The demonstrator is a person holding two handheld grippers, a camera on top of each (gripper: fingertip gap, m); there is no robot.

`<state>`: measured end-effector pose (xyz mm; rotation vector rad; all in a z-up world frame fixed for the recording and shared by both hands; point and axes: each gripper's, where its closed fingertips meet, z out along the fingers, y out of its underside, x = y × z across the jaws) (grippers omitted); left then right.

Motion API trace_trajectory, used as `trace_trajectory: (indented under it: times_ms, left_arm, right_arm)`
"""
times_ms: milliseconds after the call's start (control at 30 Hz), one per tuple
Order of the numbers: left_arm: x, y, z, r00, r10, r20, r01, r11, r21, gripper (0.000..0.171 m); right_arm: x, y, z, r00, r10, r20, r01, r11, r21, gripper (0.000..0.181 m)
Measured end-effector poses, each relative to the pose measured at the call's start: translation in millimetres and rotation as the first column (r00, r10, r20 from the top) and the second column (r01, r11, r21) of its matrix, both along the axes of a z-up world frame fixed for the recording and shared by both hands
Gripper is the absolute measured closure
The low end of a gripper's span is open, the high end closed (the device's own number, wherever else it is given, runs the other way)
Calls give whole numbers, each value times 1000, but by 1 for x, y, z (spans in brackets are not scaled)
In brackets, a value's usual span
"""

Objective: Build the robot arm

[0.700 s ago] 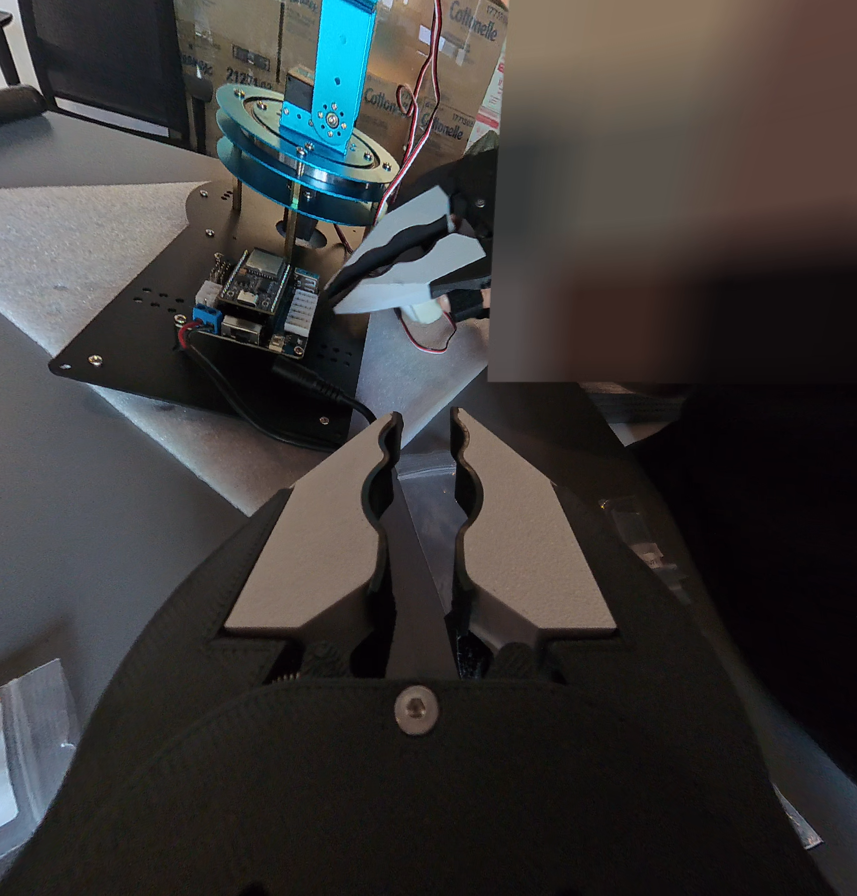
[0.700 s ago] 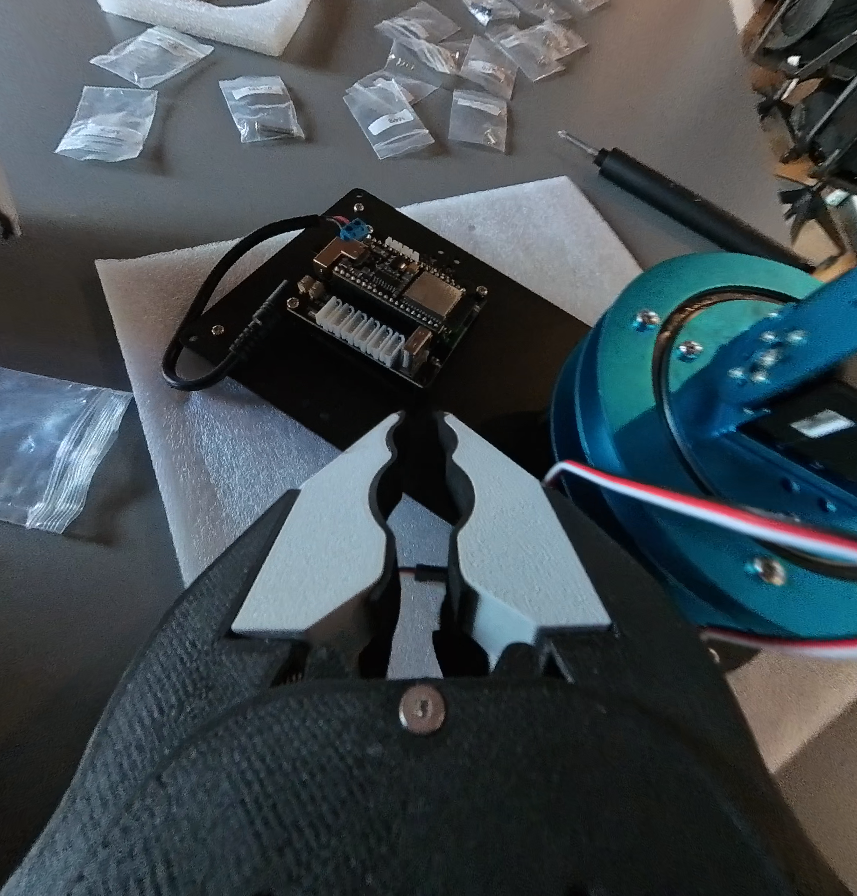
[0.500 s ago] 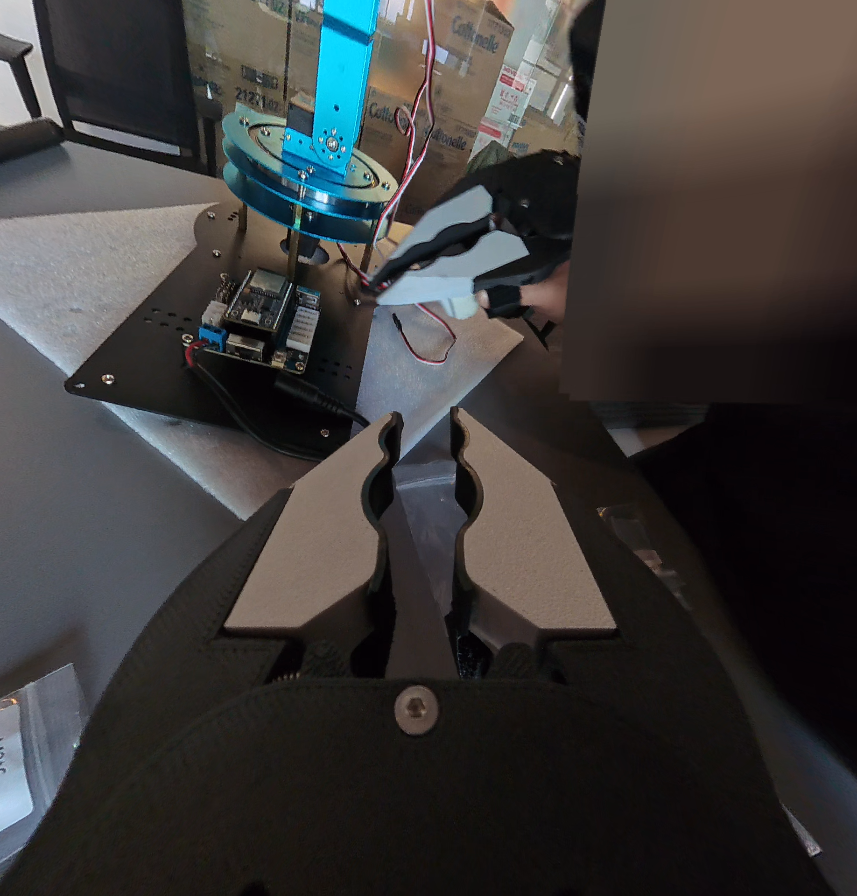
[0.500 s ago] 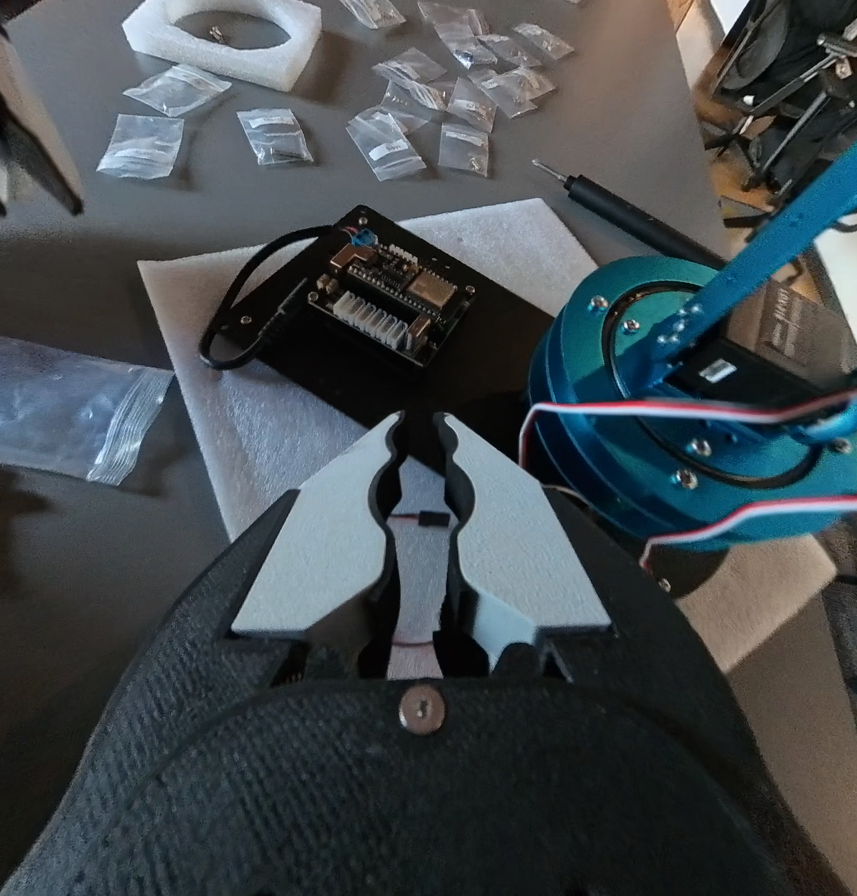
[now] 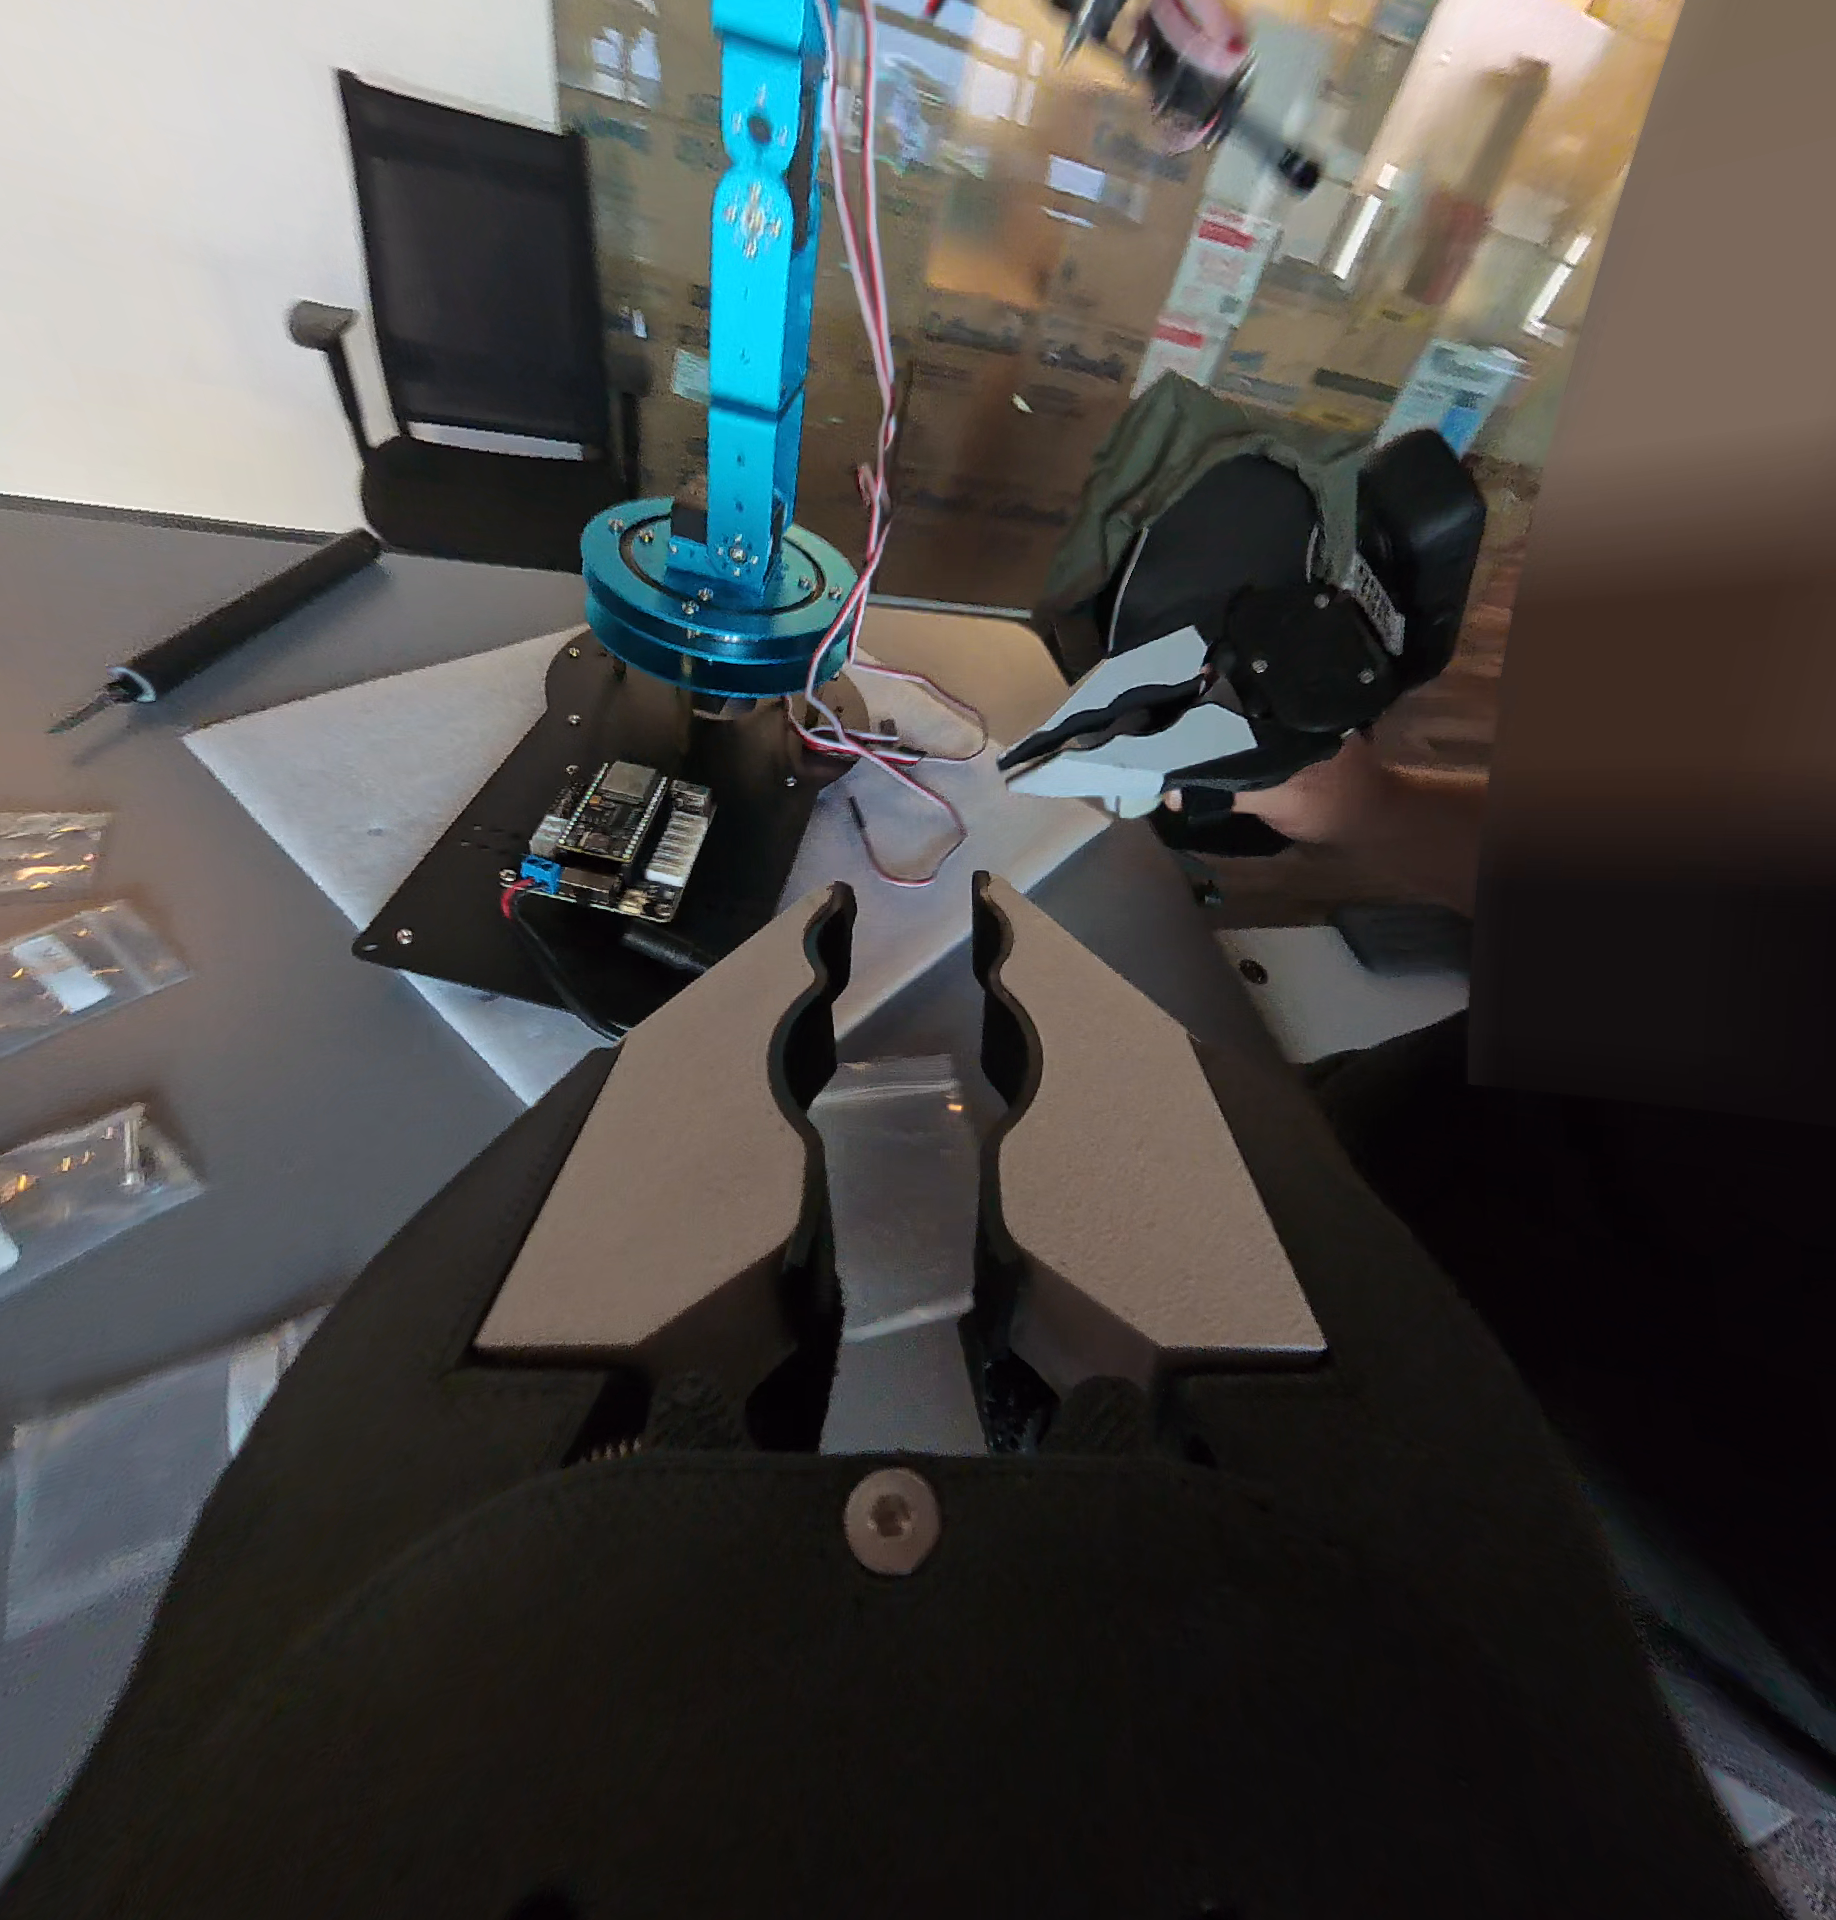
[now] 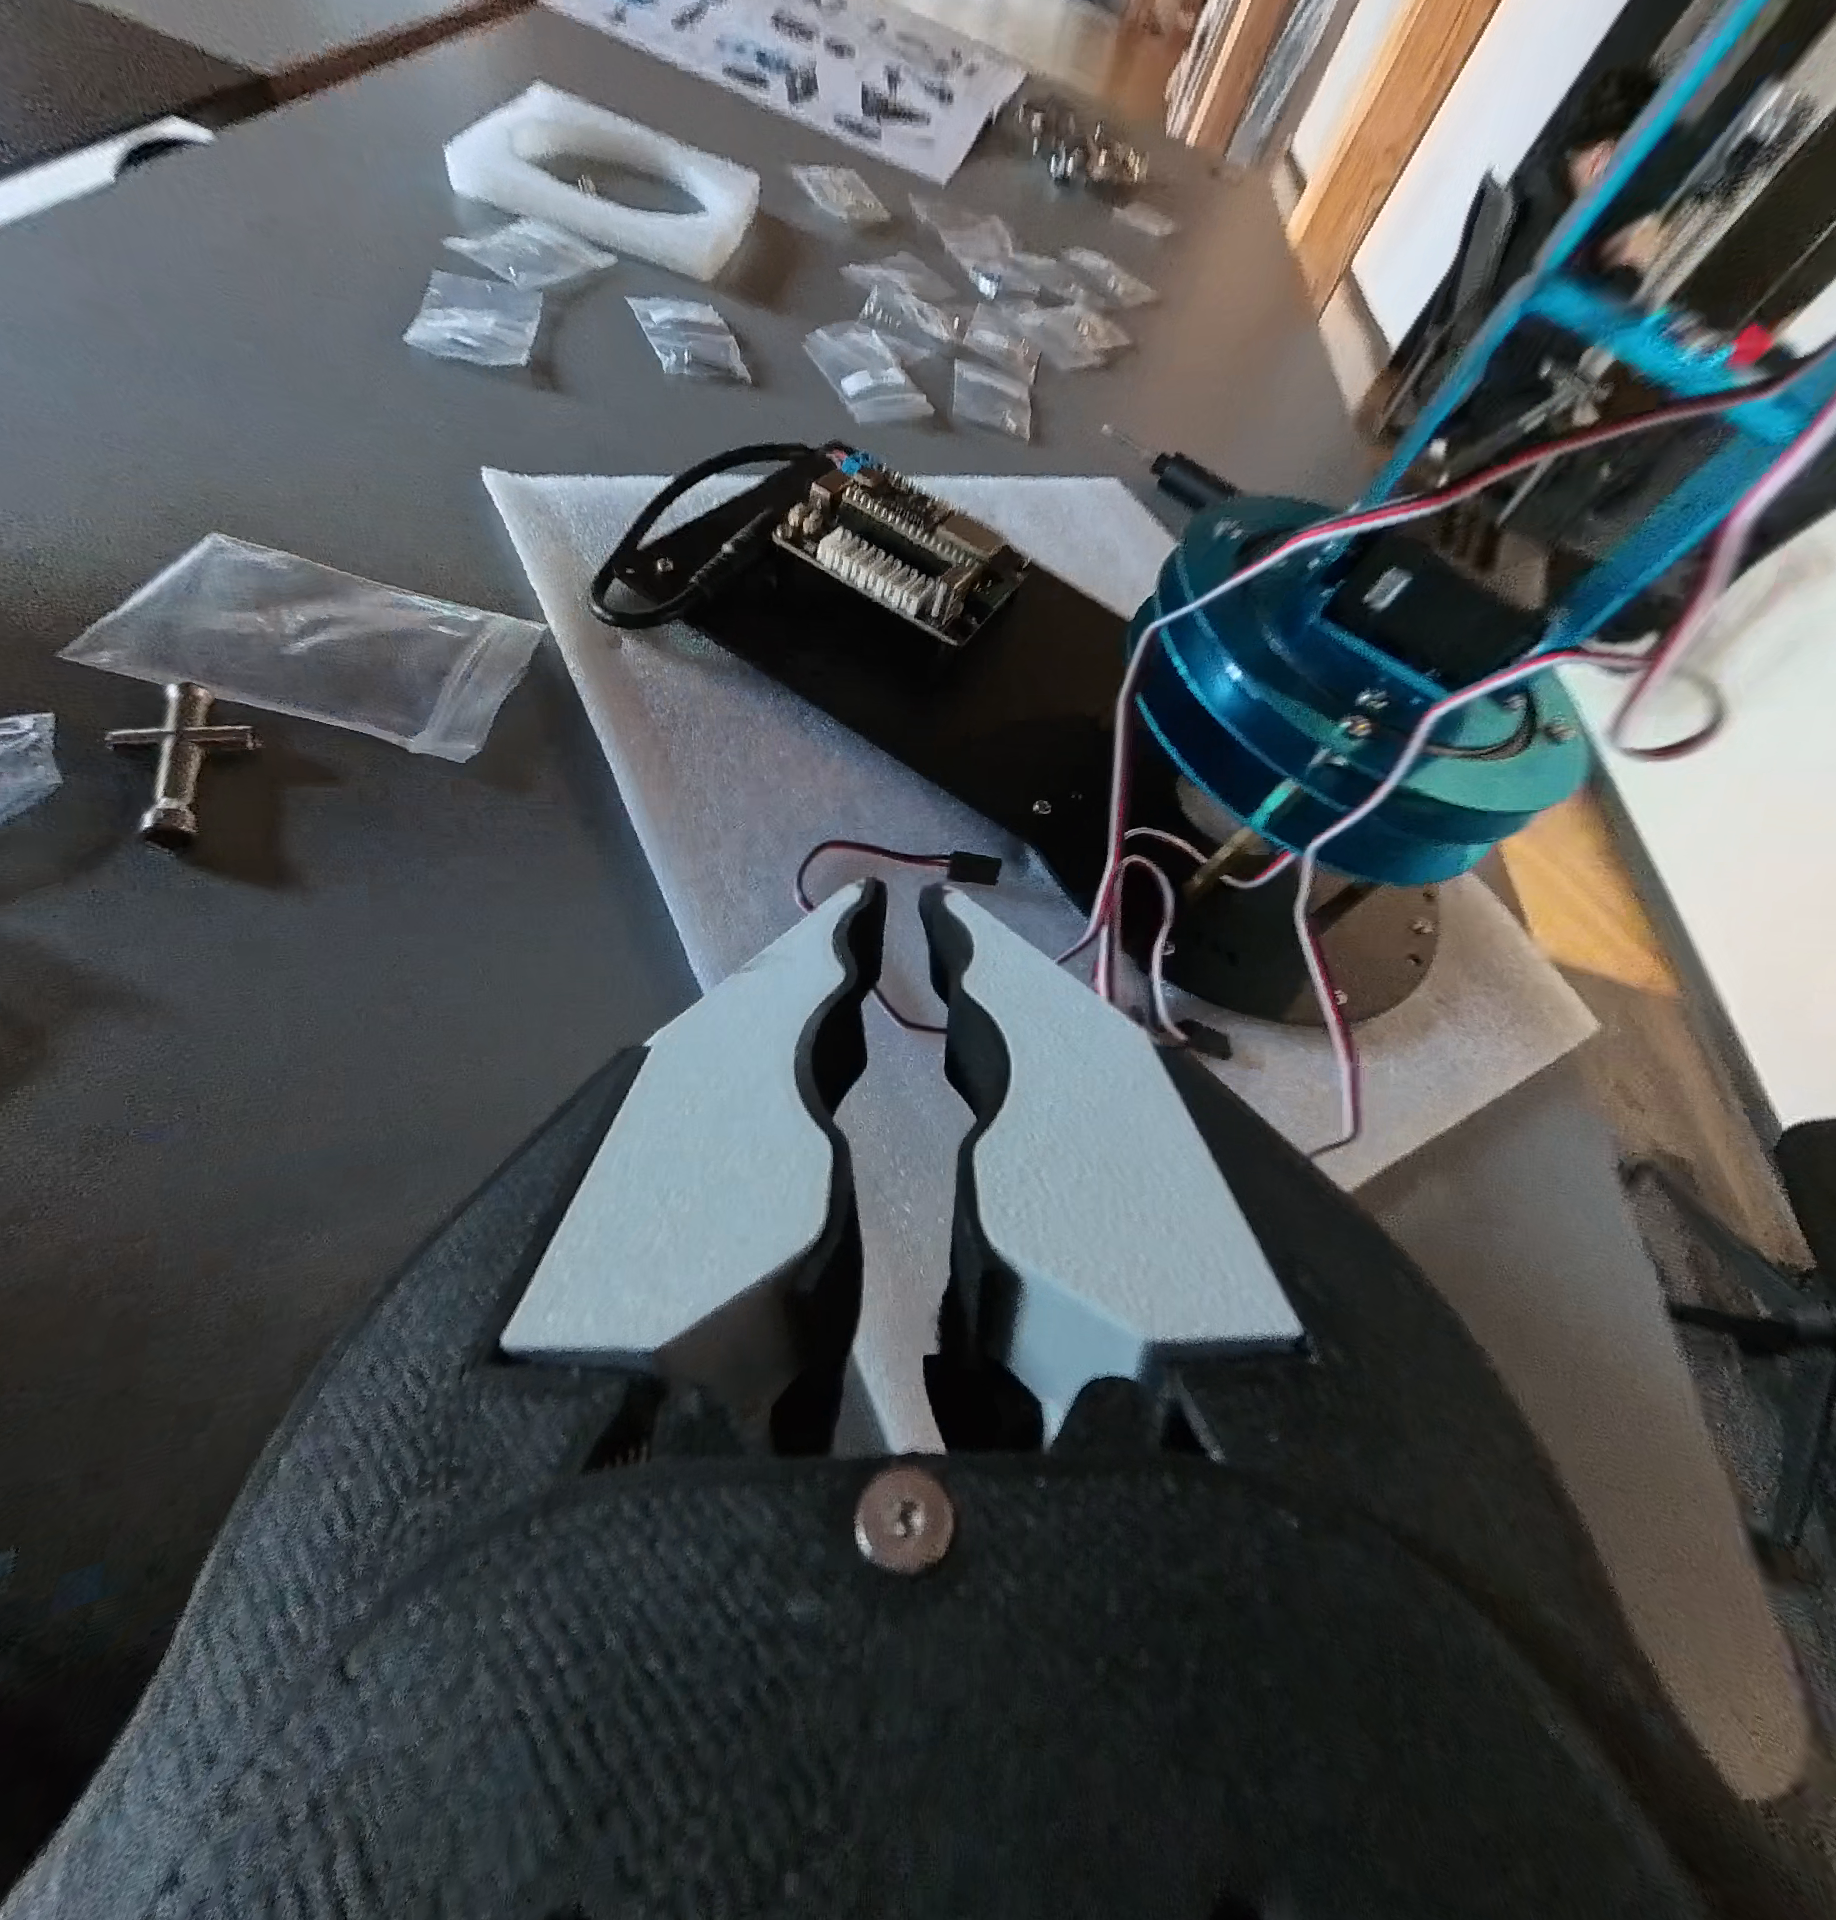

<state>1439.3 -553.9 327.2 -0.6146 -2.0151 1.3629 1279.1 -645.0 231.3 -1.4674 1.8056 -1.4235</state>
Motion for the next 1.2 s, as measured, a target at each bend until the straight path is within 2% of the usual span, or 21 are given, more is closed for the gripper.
trace_trajectory:
  times_ms: [100,233,367,467,533,600,667,733,767,900,1033,1100,1200]
  left_arm:
    - [1,26,8,996,76,35,-77,997,26,149]
    - [11,49,-4,959,264,103,-272,960,72,147]
    - [25,49,-33,883,449,135,-464,878,116,146]
    - [45,35,-51,801,584,130,-597,792,125,150]
    - [68,20,-60,748,645,153,-662,740,118,159]
    - [107,4,-73,692,676,252,-718,680,148,162]
    - [154,-14,-81,652,671,353,-755,621,211,162]
    - [200,-35,-83,632,636,443,-766,601,229,163]
    - [219,-45,-86,633,603,485,-759,607,236,162]
    - [271,-84,-99,698,469,541,-677,680,283,163]
    - [295,-110,-121,780,306,545,-542,765,347,163]
    - [304,-113,-133,776,200,598,-477,807,349,163]
    - [313,-121,-140,757,132,640,-408,861,305,162]
  right_arm:
    - [-16,1,17,998,46,53,-42,997,-62,177]
    - [-36,-8,32,988,136,72,-129,987,-98,177]
    - [-67,-38,40,973,224,49,-216,967,-138,178]
    - [-96,-73,39,970,245,-11,-244,960,-138,177]
    - [-113,-94,42,965,262,-26,-263,954,-145,177]
    - [-123,-118,46,968,251,-24,-251,957,-142,178]
    - [-125,-134,50,966,257,-4,-256,960,-114,177]
    - [-124,-146,52,968,251,-1,-250,964,-95,177]
    - [-124,-152,52,973,232,-5,-231,968,-98,177]
    - [-131,-161,43,995,95,-34,-98,986,-132,177]
    - [-138,-142,29,999,-14,-31,13,998,-54,178]
    - [-141,-132,22,997,-45,-58,44,999,-31,178]
    - [-146,-122,15,989,-83,-121,81,996,-24,177]
